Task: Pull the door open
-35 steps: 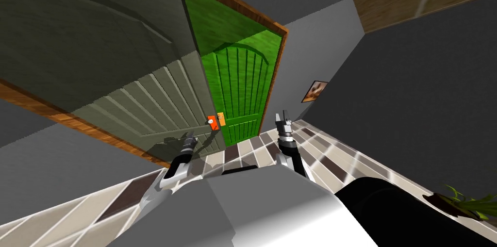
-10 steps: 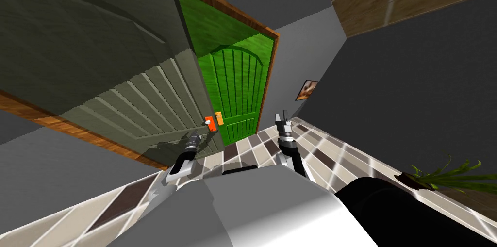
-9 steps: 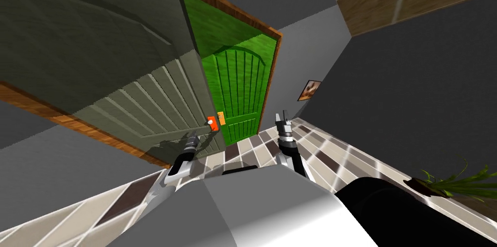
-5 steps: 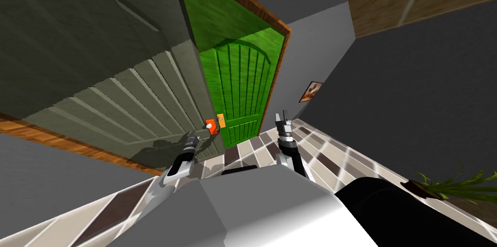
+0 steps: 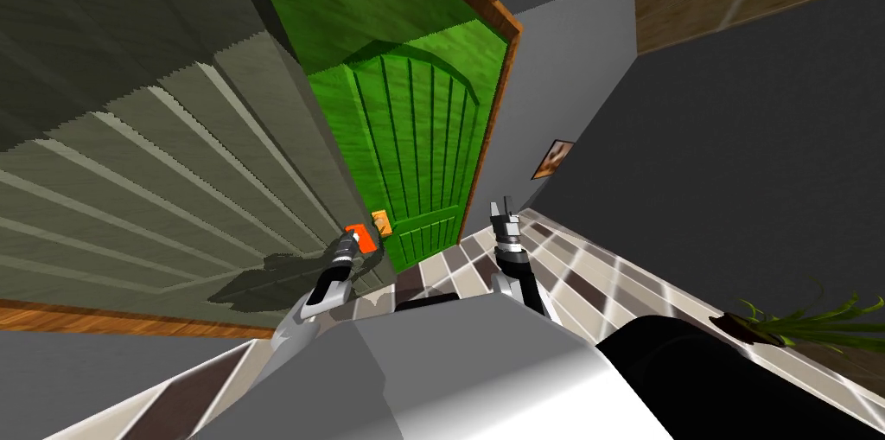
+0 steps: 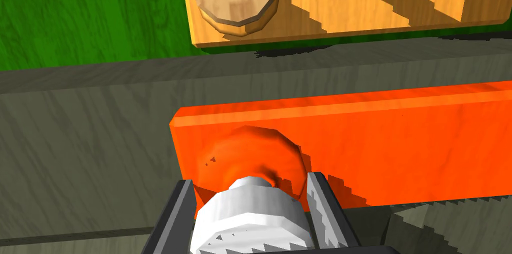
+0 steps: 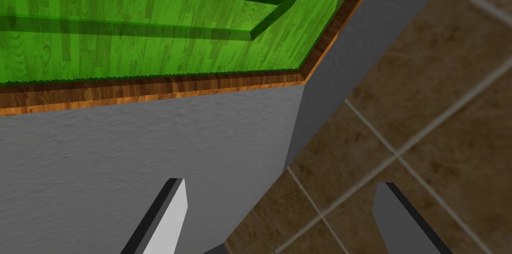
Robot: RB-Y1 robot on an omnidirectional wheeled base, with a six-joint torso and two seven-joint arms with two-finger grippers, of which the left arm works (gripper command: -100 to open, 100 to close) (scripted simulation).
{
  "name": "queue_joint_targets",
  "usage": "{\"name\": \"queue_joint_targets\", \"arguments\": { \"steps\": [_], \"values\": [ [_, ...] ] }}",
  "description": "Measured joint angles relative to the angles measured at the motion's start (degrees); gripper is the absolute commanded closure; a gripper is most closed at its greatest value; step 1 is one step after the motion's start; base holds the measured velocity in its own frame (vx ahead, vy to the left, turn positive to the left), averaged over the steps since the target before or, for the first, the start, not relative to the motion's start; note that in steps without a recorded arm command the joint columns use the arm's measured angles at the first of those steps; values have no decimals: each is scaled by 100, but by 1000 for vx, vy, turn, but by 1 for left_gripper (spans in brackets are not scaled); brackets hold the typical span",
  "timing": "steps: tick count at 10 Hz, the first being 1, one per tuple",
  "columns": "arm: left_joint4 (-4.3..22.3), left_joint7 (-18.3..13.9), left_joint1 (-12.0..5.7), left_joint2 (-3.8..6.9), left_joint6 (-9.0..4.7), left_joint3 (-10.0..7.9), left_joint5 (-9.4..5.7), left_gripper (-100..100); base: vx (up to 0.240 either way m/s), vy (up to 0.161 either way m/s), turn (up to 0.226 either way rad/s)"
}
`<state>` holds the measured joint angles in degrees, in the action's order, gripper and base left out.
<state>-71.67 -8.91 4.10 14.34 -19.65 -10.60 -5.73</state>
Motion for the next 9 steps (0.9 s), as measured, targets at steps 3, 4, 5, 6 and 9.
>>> {"name": "queue_joint_targets", "arguments": {
  "steps": [3, 4, 5, 6, 9],
  "values": [
    [15, 3, 7, -13, 14, 22, 6, 100, -18, 7, -12],
    [18, 3, 10, -16, 15, 27, 6, 100, 0, 0, 0],
    [19, 2, 12, -17, 15, 27, 6, 100, -120, 27, 33],
    [48, 4, -11, -7, -10, 22, 7, 100, -193, 52, -1],
    [-86, -49, 164, 41, 52, 58, -5, 100, -175, 20, -6]
  ]
}}
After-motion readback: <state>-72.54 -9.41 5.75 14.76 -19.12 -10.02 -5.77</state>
